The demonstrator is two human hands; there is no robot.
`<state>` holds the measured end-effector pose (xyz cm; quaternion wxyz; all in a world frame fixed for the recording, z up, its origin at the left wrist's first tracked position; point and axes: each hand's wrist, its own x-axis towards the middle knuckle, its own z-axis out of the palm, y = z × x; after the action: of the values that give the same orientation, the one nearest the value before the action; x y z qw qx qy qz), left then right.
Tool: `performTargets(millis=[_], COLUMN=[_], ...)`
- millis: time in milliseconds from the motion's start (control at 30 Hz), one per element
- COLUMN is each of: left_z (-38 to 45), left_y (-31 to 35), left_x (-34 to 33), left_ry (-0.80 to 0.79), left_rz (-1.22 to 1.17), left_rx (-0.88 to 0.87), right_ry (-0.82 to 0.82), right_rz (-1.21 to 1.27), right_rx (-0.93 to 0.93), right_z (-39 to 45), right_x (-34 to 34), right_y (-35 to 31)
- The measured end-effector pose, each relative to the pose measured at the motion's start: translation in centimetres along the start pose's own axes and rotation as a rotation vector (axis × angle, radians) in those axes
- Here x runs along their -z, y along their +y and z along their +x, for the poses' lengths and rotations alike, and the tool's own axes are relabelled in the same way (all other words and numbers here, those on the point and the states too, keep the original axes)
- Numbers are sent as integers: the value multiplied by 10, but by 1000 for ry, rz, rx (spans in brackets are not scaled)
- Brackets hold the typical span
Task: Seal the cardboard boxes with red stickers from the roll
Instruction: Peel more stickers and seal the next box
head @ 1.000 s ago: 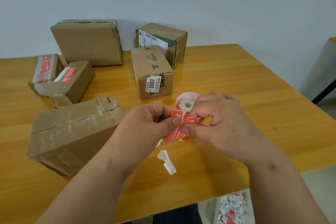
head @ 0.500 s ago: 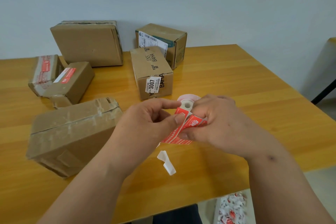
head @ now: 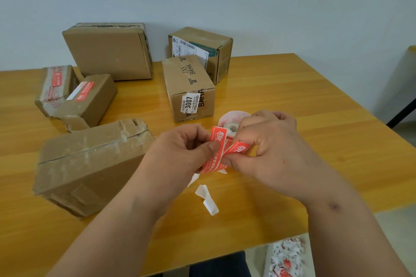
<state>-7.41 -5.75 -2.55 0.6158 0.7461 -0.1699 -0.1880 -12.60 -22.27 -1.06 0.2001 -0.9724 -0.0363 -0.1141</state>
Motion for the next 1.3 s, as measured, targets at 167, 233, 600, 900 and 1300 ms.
performTargets(millis=[167, 233, 600, 900, 1300], left_z=[1, 1, -1, 3, 0], left_y=[0, 0, 2, -1, 1], left_x=[-1, -2, -1, -8, -5], left_ry=[31, 58, -5, 71, 109], left_rz=[30, 76, 177, -31, 17], left_rx=[-51, -82, -81, -48, -82], right_ry=[-73, -107, -150, -37, -128], right_rz=[41, 35, -56, -180, -182], right_rx=[-54, -58, -45, 4, -67], right_z=[5, 7, 11, 10, 14], right_x=[8, 10, 5, 2, 7], right_y=[-3, -3, -2, -6, -4])
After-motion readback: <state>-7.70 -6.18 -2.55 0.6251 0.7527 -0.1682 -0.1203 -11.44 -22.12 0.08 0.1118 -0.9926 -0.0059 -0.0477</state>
